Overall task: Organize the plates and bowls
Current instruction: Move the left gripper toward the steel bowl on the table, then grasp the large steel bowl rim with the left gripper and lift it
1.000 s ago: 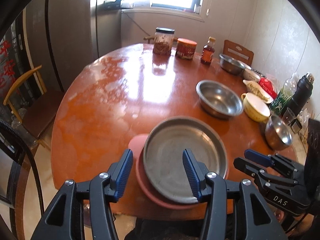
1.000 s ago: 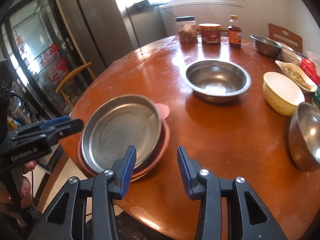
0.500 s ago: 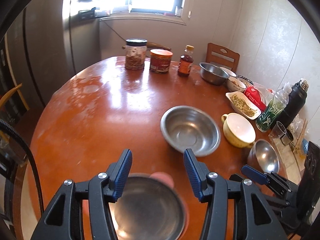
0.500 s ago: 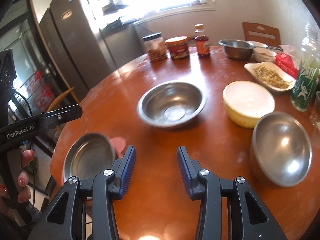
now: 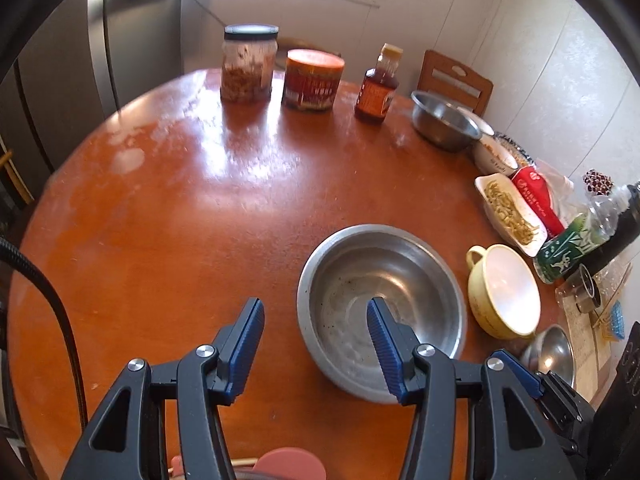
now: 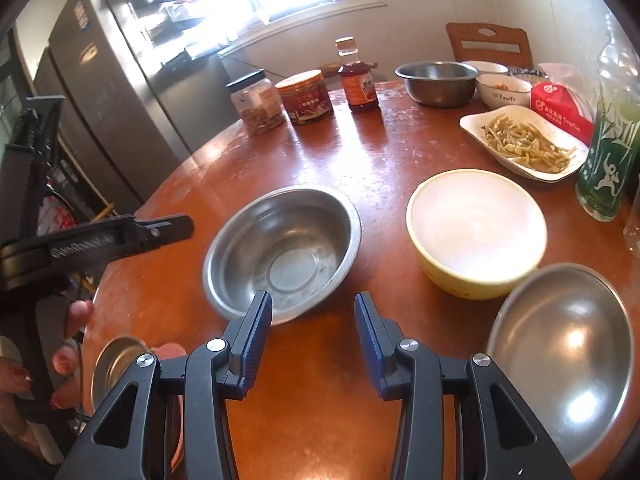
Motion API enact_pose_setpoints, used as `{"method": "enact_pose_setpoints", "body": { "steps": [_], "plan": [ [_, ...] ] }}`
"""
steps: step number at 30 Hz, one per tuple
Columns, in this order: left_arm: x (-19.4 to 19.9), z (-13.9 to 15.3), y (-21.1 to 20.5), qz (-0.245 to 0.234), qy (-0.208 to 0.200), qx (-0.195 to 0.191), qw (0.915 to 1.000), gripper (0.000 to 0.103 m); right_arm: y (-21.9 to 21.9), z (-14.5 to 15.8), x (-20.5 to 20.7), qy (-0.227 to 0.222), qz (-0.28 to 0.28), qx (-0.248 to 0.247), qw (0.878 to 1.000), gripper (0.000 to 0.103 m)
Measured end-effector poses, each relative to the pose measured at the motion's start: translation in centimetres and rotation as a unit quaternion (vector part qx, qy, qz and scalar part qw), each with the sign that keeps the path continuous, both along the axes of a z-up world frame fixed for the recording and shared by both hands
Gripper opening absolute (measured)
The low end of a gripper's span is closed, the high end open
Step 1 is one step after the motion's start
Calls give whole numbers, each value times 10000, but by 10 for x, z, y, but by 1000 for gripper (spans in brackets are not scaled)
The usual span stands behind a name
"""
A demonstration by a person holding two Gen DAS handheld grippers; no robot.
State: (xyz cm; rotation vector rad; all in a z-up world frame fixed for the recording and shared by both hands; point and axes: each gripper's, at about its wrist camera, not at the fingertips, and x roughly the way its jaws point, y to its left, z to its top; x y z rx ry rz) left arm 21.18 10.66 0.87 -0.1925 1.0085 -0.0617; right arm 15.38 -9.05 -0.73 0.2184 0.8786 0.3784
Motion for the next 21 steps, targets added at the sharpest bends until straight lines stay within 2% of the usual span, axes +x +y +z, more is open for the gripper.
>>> {"method": "enact_pose_setpoints", "body": {
  "steps": [8,9,11,13,21],
  "plan": [
    [20,-24,-4,-69,334,-77,9994,53,10,-14,21,128,2,-148,9998,44],
    [21,-25,-5,-74,344,-99,9993,51,11,-16,23,134,27,-149,9998,44],
    [22,-28,-6,-99,390,-129,9991,39,12,-19,25,154,42,-189,9997,43],
    [22,-31,-8,-154,440,-70,9989,34,14,-22,26,161,70,-213,9996,36],
    [14,-25,-7,-207,314,-60,9993,31,13,-17,23,-24,92,-313,9995,34]
  ]
}}
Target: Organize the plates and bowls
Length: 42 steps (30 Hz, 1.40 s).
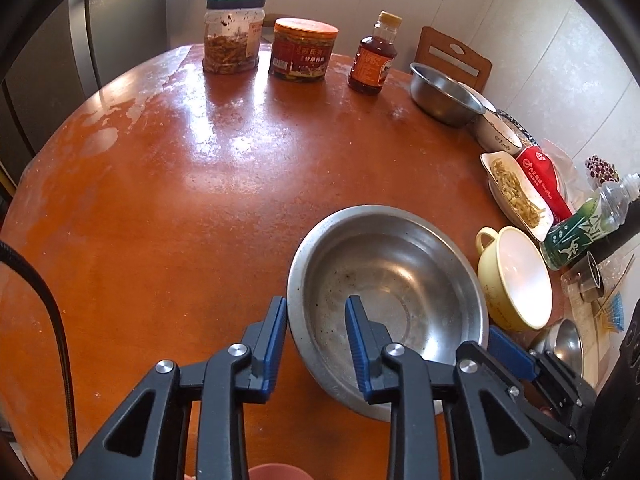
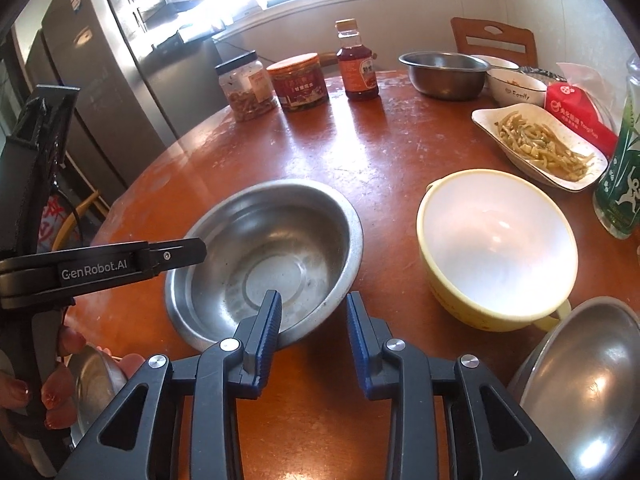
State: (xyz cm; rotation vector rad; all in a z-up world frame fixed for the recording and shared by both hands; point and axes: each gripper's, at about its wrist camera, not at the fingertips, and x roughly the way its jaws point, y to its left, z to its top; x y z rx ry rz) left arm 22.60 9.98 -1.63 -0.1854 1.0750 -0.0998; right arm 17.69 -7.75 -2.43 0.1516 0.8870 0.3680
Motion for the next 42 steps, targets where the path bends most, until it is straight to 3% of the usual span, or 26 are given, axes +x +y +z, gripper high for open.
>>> {"method": "enact_pose_setpoints", "body": {
  "steps": [23,32,42],
  "plan": [
    [-111,75,-4,54,-1020,89,9947,31,-6,55,-85,-668,404,87,9969,34],
    [-147,71,-20,-45,-1077,59,9942,31,-21,56,-121,-754,423,56,9962,34],
    [-180,40,-56,-370,-819,-79,9959,31,-58,35,-162,-557,282,-61,9980,34]
  ]
}}
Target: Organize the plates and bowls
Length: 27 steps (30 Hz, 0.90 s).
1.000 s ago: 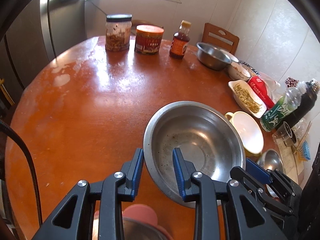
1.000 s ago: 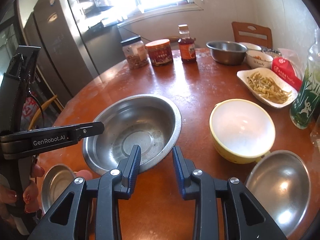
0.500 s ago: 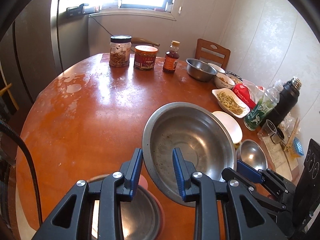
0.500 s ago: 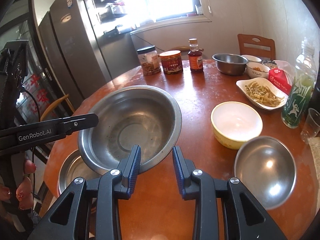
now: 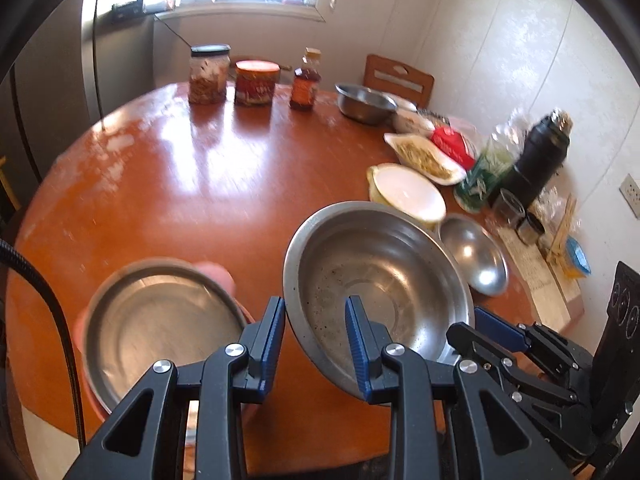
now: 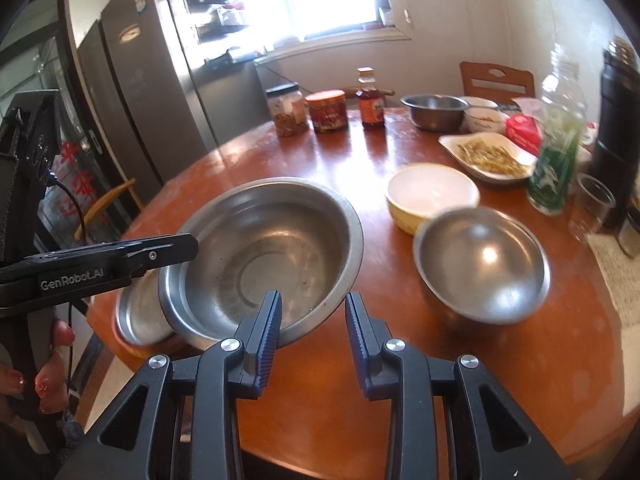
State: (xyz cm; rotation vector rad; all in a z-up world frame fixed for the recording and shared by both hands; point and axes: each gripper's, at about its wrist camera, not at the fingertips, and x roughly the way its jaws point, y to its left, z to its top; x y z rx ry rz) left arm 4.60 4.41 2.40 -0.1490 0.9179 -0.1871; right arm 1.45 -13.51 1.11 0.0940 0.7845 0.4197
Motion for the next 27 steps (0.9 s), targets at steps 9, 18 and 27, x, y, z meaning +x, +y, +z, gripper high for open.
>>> {"method": "enact_pose_setpoints", "body": {
  "steps": [9,18,27],
  "plan": [
    [-16,-28,-24,-179,232,38,9996,31,-25,-23,-20,218,-134,-102,9996,34],
    [-17,-43,-32,-231,370,136,9990,31,-29,-29,-18,285,-150,-183,9993,34],
    [-11,-47,-37,-319,391,217,9985,31,-29,-35,-11,409,-185,-224,9987,35]
  ]
}}
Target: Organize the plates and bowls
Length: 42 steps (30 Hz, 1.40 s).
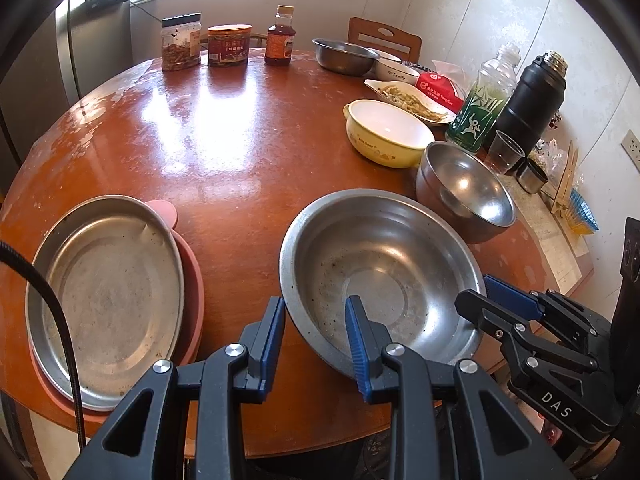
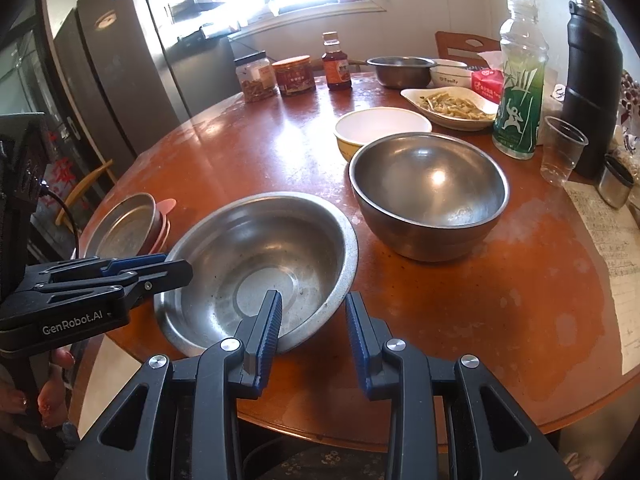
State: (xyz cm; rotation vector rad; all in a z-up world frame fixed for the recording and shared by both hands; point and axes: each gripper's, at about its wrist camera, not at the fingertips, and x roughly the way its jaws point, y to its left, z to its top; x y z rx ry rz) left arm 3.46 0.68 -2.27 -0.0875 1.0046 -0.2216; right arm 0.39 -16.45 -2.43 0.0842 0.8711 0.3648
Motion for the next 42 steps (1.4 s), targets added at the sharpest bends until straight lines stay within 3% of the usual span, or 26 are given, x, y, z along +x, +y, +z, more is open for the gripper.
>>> {"method": "enact_pose_setpoints", "body": {
  "steps": [19,35,42],
  "plan": [
    [11,2,-3,-182,100,21,9998,32,-11,-2,12,267,-30,187,9995,36],
    [2,12,-2,-10,-98,-38,9999,48,-21,4,10,262,-143,300,9991,39],
    [-1,19,-5,16,-219,55,9997,55,-26,9,8,155,-260,346,9989,49]
  ]
}}
